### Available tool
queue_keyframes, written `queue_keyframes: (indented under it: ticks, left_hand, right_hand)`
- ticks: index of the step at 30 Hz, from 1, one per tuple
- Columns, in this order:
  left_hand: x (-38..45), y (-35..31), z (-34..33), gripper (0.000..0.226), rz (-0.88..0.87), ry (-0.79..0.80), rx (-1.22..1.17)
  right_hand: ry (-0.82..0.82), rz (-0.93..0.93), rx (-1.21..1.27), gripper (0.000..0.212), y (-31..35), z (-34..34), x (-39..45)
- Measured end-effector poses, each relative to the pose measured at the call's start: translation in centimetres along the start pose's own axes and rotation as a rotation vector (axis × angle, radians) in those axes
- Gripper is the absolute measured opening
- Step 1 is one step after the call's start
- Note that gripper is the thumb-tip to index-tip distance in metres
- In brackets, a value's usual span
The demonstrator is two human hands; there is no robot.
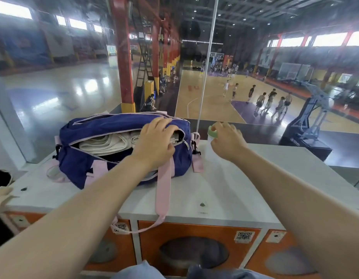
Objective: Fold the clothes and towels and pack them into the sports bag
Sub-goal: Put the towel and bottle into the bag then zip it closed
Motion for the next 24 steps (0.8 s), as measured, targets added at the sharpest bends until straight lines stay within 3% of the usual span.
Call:
queue_keyframes:
  ticks: [5,9,13,18,24]
  left_hand:
    - [1.1,1.6,0.1,0.052,0.005,-0.012,0.074]
    - [1.5,4.6,-0.8,0.065,0.111,0.033,0.124]
    - [1.9,7.3,-1.8,0.071,0.215,0.112,0.188]
    - [1.8,8.5,-3.3,0.046,0.24,0.188,0.279]
    - [1.5,7.8,-3.1,0.026,0.169,0.052,0.059]
  right_hand:
    - [0.1,-0.126,0.112,0.05,-3.5,-0.1,2.9]
    - [0.202,-0.14,0.173,0.071,-4.1,-1.8,4.8]
    - [0.2,-0.137,0.192,0.07,-4.1,-2.7,5.9]
    - [0.13,-0.183,0.225,0.068,-4.5,-3.7,5.7]
    - [0.057,-0.244,0.316,0.07,-5.8,-2.1,5.3]
Point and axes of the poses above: each hand's wrist, its own x-axis towards the middle knuckle, its own z-axis out of the back of the hand, y = z × x, the point moved 9 cm from there along x, towards the middle knuckle, and after that the axes turned 11 degrees about y, right-handed, at the moved point
